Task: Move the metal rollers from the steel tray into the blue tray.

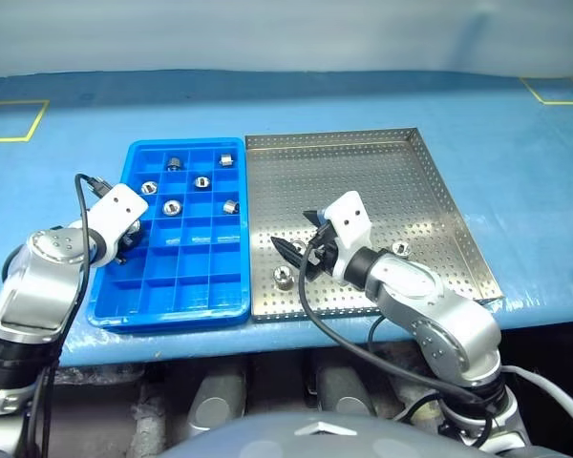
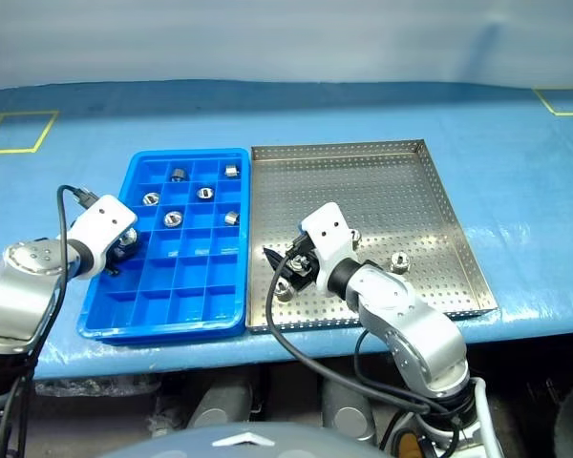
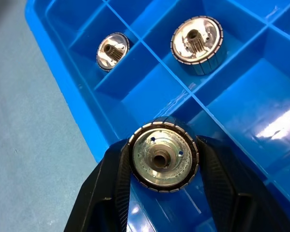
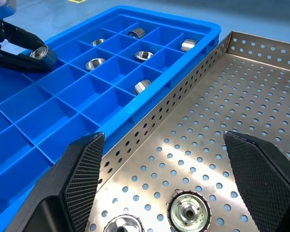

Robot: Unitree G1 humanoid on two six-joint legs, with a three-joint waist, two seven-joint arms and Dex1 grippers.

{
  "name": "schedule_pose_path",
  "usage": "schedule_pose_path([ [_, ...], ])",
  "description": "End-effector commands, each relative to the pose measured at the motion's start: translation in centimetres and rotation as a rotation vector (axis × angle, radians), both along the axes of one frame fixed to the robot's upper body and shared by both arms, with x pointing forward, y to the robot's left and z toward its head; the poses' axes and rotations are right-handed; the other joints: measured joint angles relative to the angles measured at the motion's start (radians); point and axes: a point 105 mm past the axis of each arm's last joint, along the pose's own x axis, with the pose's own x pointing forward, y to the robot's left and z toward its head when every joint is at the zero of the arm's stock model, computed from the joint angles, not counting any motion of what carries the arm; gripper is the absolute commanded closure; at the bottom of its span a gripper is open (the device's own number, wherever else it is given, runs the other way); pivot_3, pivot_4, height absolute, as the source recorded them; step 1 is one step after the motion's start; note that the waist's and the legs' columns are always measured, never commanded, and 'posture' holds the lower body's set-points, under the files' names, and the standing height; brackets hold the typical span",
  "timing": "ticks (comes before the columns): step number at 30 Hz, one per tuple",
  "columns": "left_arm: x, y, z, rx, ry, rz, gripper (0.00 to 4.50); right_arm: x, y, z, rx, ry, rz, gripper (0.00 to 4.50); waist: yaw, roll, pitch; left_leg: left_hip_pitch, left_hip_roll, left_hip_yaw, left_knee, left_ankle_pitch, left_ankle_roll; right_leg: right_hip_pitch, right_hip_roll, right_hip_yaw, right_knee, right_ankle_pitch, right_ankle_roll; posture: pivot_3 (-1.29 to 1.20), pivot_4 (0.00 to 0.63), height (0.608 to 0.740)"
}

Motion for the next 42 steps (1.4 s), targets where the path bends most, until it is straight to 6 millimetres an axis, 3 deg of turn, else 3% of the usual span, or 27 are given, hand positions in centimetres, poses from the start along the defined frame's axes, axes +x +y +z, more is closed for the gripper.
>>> schedule_pose_path([
  [1,0.9,-1.0,1.9,0.005,-0.068,-0.042,1.35,-0.1,-0.4,1.2,0.019,-0.050,-0.020,0.30,-0.001,0.000,0.000,0.000,0.000,0.000,0.000,0.000,0.000,0.000,0.000,0.000,0.000,0.000,0.000,0.05,0.150,0.740],
  [2,1.4,-1.8,2.6,-0.031,-0.104,-0.064,1.07,-0.1,-0.5,1.3,0.015,-0.055,-0.026,0.30,0.003,0.000,0.000,0.000,0.000,0.000,0.000,0.000,0.000,0.000,0.000,0.000,0.000,0.000,0.000,0.05,0.150,0.740],
  [6,3.8,-6.3,6.0,-0.228,-0.250,-0.196,1.07,-0.1,-1.9,1.9,0.004,-0.078,-0.073,0.30,0.026,-0.001,0.000,-0.001,-0.001,-0.002,0.001,0.000,0.000,0.001,-0.001,-0.003,-0.001,0.000,0.001,0.03,0.150,0.740],
  [10,5.2,-13.4,8.7,-0.448,-0.286,-0.481,1.07,-0.7,-4.7,1.7,-0.066,-0.073,-0.147,0.30,0.028,-0.001,0.000,-0.004,-0.002,-0.002,0.005,0.000,0.001,0.001,-0.001,-0.003,-0.001,0.002,0.002,-0.03,0.150,0.740],
  [13,5.2,-17.5,8.2,-0.500,-0.187,-0.689,1.07,-1.5,-6.7,1.2,-0.120,-0.051,-0.210,0.30,0.010,-0.001,0.000,-0.004,-0.002,0.000,0.005,-0.001,0.002,0.001,-0.001,-0.001,-0.001,0.002,0.001,-0.09,0.150,0.740],
  [17,4.8,-20.8,6.4,-0.512,0.027,-0.910,1.07,-2.9,-9.1,0.8,-0.146,-0.030,-0.326,0.30,-0.025,-0.001,0.000,-0.004,-0.001,0.002,0.005,-0.002,0.003,0.000,-0.001,0.000,-0.001,0.002,0.001,-0.15,0.150,0.740],
  [24,5.5,-21.2,3.3,-0.385,0.339,-1.038,1.07,-3.8,-9.9,0.4,-0.130,-0.015,-0.413,0.30,-0.085,-0.001,0.000,-0.003,0.000,0.005,0.008,-0.002,0.004,0.000,0.002,0.003,0.000,0.001,0.004,-0.23,0.150,0.740],
  [30,4.5,-21.2,1.0,-0.261,0.559,-1.118,1.07,-4.1,-9.7,0.0,-0.114,-0.009,-0.438,0.30,-0.114,-0.001,0.000,-0.004,0.000,0.007,0.010,-0.003,0.006,0.001,0.002,0.006,0.000,0.003,0.006,-0.25,0.150,0.740],
  [42,5.0,-21.0,-0.5,-0.167,0.586,-1.122,1.07,-4.2,-9.5,0.0,-0.096,-0.017,-0.454,0.30,-0.131,-0.001,0.001,-0.004,0.000,0.011,0.011,-0.005,0.009,-0.001,0.002,0.011,-0.001,0.003,0.009,-0.27,0.150,0.740],
])
